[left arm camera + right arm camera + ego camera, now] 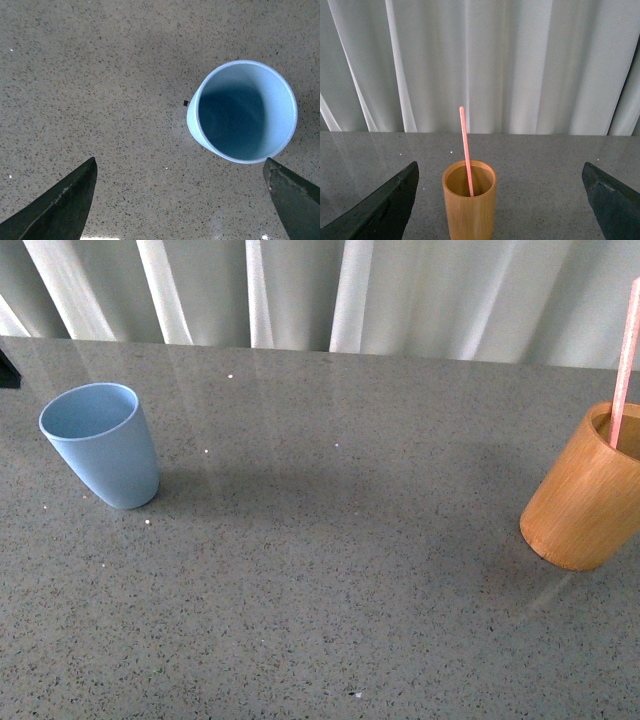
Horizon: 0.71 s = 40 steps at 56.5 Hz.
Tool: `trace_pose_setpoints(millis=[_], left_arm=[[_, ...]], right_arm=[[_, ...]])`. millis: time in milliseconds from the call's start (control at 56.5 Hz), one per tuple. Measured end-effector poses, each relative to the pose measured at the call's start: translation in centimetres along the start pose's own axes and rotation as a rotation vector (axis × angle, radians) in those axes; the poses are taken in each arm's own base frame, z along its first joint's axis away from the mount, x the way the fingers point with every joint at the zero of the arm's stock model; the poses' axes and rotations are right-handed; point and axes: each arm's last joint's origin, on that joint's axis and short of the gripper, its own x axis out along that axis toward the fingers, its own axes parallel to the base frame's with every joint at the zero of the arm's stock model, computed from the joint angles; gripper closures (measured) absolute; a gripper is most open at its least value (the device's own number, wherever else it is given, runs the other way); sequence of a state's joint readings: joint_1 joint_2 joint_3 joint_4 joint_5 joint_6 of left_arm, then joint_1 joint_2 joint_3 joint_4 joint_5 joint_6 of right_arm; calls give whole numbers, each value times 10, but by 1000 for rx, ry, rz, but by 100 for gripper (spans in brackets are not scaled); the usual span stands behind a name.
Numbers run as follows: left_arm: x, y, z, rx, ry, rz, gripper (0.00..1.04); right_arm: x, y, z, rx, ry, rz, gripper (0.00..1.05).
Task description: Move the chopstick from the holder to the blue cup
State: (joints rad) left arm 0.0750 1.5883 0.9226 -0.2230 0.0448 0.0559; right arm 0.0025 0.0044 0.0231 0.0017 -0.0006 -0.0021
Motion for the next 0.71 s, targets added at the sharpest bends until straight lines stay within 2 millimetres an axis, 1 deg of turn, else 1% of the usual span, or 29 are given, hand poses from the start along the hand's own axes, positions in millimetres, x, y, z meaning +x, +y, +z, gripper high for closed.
trace_pose_setpoints(millis=[389, 531, 708], left_arm=[[17, -16, 5, 24, 19, -14, 7], [26, -23, 4, 32, 35, -22, 7], [34, -26, 6, 30, 33, -12, 7]], right_arm=[[0, 0, 0, 0, 0, 0, 10], [0, 0, 0, 0, 0, 0, 10], [0, 0, 0, 0, 0, 0, 10]])
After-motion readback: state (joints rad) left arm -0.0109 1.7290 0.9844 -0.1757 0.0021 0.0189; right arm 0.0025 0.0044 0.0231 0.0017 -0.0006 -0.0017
